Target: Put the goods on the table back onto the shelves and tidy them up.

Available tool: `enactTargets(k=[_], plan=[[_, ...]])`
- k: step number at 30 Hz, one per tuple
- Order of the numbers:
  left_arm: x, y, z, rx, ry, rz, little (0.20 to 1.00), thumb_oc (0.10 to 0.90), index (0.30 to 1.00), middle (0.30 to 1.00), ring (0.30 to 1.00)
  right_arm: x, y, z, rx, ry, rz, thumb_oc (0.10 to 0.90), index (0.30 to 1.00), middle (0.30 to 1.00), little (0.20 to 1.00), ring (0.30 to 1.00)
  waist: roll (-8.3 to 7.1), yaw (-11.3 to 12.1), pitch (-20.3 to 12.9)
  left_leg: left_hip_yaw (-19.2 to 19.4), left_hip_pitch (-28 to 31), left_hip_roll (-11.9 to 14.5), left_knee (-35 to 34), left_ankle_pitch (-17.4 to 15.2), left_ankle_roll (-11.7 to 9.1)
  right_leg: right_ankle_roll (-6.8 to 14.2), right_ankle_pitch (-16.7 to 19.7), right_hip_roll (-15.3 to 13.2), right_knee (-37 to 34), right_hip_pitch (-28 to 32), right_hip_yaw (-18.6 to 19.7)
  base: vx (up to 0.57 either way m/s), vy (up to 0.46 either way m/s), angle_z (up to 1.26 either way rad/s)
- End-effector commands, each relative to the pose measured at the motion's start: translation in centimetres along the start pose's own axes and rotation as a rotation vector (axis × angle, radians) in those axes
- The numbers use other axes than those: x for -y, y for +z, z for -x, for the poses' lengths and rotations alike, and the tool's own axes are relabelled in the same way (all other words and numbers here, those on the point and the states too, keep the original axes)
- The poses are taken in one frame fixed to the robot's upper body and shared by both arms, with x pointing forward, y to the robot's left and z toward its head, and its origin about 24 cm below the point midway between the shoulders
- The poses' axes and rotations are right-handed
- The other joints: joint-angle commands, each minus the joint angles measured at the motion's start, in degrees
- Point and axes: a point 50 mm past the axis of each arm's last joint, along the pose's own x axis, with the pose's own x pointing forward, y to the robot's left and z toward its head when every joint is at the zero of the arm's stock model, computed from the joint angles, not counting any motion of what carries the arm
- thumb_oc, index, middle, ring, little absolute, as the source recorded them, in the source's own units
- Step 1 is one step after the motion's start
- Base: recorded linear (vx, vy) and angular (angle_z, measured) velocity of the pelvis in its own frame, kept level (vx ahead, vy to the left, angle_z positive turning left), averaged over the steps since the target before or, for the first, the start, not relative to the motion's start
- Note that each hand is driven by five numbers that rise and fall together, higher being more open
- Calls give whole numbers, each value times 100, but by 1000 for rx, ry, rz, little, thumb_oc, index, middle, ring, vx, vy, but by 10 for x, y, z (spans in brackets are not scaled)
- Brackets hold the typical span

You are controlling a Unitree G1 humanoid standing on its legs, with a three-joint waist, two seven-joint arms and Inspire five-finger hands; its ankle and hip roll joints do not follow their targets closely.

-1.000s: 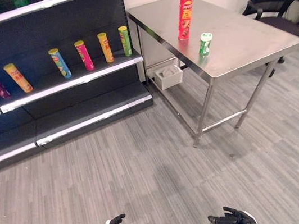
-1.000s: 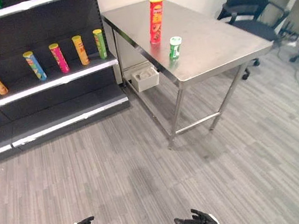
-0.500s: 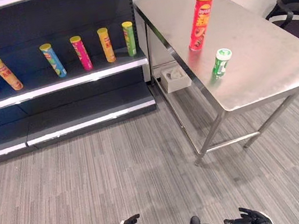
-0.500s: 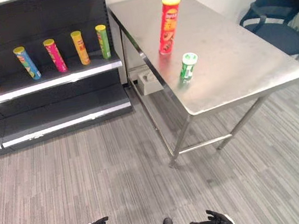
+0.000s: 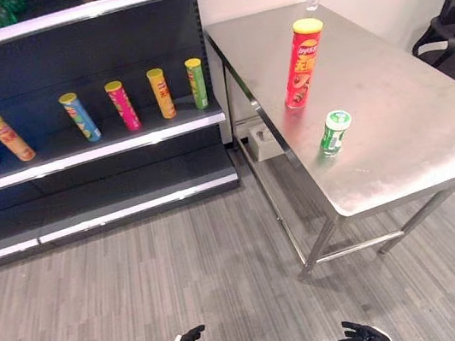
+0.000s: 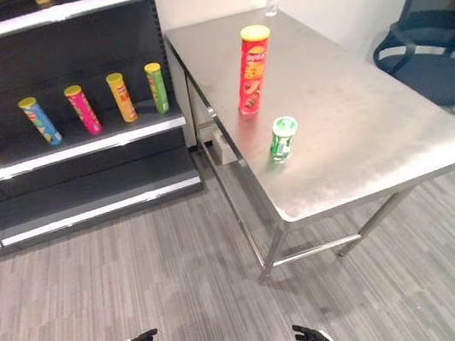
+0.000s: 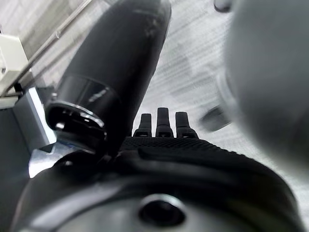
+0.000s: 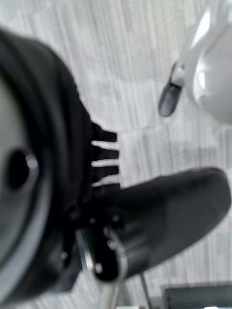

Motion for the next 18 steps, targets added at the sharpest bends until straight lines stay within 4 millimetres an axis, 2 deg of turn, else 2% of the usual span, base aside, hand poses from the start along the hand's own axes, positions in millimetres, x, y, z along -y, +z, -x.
enactTargets(k=[1, 2, 5, 7, 8, 9, 10, 11, 12, 13, 14, 16, 17, 18], plan=[[-2, 24, -3, 109, 5, -3, 900, 800, 900, 900, 900, 19, 3, 2, 32, -49, 37, 800, 900, 900, 900, 900, 165, 30, 21, 205, 321, 105, 55, 106, 141, 730, -301, -248, 82, -212, 350, 438, 100, -28], [-2, 23, -3, 108, 5, 3, 900, 800, 900, 900, 900, 18, 2, 2, 23, -43, 65, 800, 900, 900, 900, 900, 259, 90, -45, 129, 403, 51, 55, 212, 89, 746, -398, -208, 68, -75, 519, 334, 93, -28], [-5, 21, -3, 103, 18, 5, 900, 800, 900, 900, 900, 16, 4, 1, 25, -36, 62, 800, 900, 900, 900, 900, 237, 135, -136, 211, 497, -51, 55, 162, 133, 790, -438, -334, 66, 24, 680, 326, 127, -87], [-10, 19, -3, 92, 33, 8, 900, 800, 900, 900, 900, 14, 4, 1, 20, -25, 70, 800, 900, 900, 900, 900, 163, 208, -293, 427, 602, -290, 92, 11, 303, 921, -499, -610, 258, 38, 784, 366, 167, -90], [-10, 19, -3, 92, 33, 8, 900, 800, 900, 900, 900, 14, 4, 1, 20, -25, 69, 800, 900, 900, 900, 900, 155, 219, -296, 441, 608, -299, 92, 6, 307, 927, -506, -623, 266, 32, 794, 191, 107, -29], [-11, 20, -3, 93, 36, 7, 900, 800, 900, 900, 900, 14, 4, 1, 19, -23, 74, 800, 900, 900, 900, 900, 140, 231, -326, 487, 646, -403, 99, -75, 396, 982, -496, -730, 528, -44, 787, 236, 179, -27], [-15, 25, -4, 101, 41, -2, 900, 800, 900, 900, 900, 16, 4, 1, 13, -32, 65, 800, 900, 900, 900, 900, 114, 218, -333, 584, 786, -643, 101, -270, 589, 1142, -402, -929, 1389, -360, 829, 316, 241, -26], [-17, 27, -5, 106, 44, -2, 900, 800, 900, 900, 900, 17, 5, 1, 18, -34, 51, 800, 900, 900, 900, 900, 97, 166, -284, 619, 910, -771, 99, -379, 698, 1228, -205, -1049, 1997, -588, 850, 227, 187, -12], [-16, 27, -5, 106, 44, -2, 900, 800, 900, 900, 900, 17, 5, 1, 18, -34, 51, 800, 900, 900, 900, 900, 110, 179, -301, 630, 891, -757, 99, -376, 697, 1224, -191, -1035, 1992, -615, 863, 125, 120, -5], [-18, 30, -5, 111, 47, -7, 900, 800, 900, 900, 900, 18, 5, 1, 21, -37, 40, 800, 900, 900, 900, 900, 104, 108, -239, 608, 1013, -866, 93, -457, 804, 1256, 94, -1143, 2603, -927, 924, 114, 178, 10], [-20, 35, -6, 126, 53, -12, 900, 800, 900, 900, 900, 19, 9, 1, 37, -38, 30, 800, 900, 900, 900, 900, 120, -46, -80, 622, 1234, -1004, 55, -596, 987, 1250, 701, -1346, 3596, -1495, 946, 167, 225, 7], [-21, 34, -6, 114, 50, -36, 900, 800, 900, 900, 900, 18, 7, 1, 30, -42, 25, 800, 900, 900, 900, 900, 175, -103, -16, 631, 1343, -1067, 55, -739, 1072, 1179, 743, -1435, 4111, -1923, 920, 116, 138, 27], [-21, 34, -6, 115, 50, -36, 900, 800, 900, 900, 900, 18, 7, 1, 30, -41, 25, 800, 900, 900, 900, 900, 157, -98, -19, 638, 1339, -1087, 55, -740, 1075, 1183, 721, -1456, 4152, -1951, 939, 127, 54, 39], [-20, 33, -7, 110, 49, -32, 900, 800, 900, 900, 900, 18, 7, 1, 29, -39, 24, 800, 900, 900, 900, 900, 160, -141, 6, 577, 1434, -1143, 55, -859, 1043, 1182, 533, -1489, 4123, -2050, 934, 202, -52, 26]])
